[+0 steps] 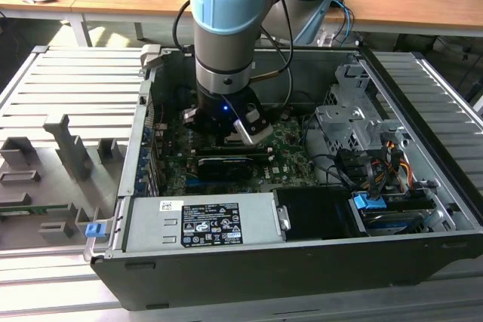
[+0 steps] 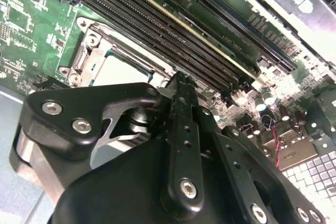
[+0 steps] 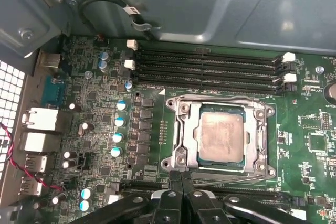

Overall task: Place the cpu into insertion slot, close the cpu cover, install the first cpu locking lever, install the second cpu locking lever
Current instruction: 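Install the second cpu locking lever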

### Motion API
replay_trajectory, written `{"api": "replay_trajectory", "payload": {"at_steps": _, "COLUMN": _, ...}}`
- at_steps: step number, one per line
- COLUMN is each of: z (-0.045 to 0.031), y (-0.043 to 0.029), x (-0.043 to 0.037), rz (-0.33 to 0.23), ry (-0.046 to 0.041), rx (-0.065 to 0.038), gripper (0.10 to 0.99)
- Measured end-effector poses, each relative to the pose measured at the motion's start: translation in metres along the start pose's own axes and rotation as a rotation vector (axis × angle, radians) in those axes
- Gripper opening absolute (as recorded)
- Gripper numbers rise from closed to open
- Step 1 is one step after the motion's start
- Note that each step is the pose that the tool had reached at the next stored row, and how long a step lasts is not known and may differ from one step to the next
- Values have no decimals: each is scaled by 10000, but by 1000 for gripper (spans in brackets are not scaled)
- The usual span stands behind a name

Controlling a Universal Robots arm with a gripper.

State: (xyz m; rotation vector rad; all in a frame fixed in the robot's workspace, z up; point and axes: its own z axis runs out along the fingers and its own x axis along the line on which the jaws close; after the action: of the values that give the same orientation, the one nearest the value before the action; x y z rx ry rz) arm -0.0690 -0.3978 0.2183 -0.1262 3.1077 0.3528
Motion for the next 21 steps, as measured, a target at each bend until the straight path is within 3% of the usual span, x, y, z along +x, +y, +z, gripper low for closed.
{"api": "replay_trajectory", "payload": {"at_steps": 4, "z": 21, "y": -30, "x": 21, "rz": 1, "ry": -24, "rx": -290, "gripper": 106}}
{"api": "replay_trajectory", "payload": {"at_steps": 11, "z": 103, "y": -73, "x": 57, "rz": -2, "ry": -35, "rx": -422, "gripper": 106}}
{"api": "replay_trajectory", "payload": {"at_steps": 13, "z": 130, "y": -81, "x": 75, "rz": -17, "ry": -43, "rx": -577, "gripper": 106}}
{"api": "replay_trajectory", "payload": {"at_steps": 18, "z": 180, "y": -94, "x": 77, "rz": -19, "ry": -60, "rx": -791, "gripper": 106}}
{"api": "replay_trajectory", "payload": {"at_steps": 21, "z": 198, "y": -97, "x": 76, "rz": -22, "ry": -77, "rx": -981, "gripper": 106}}
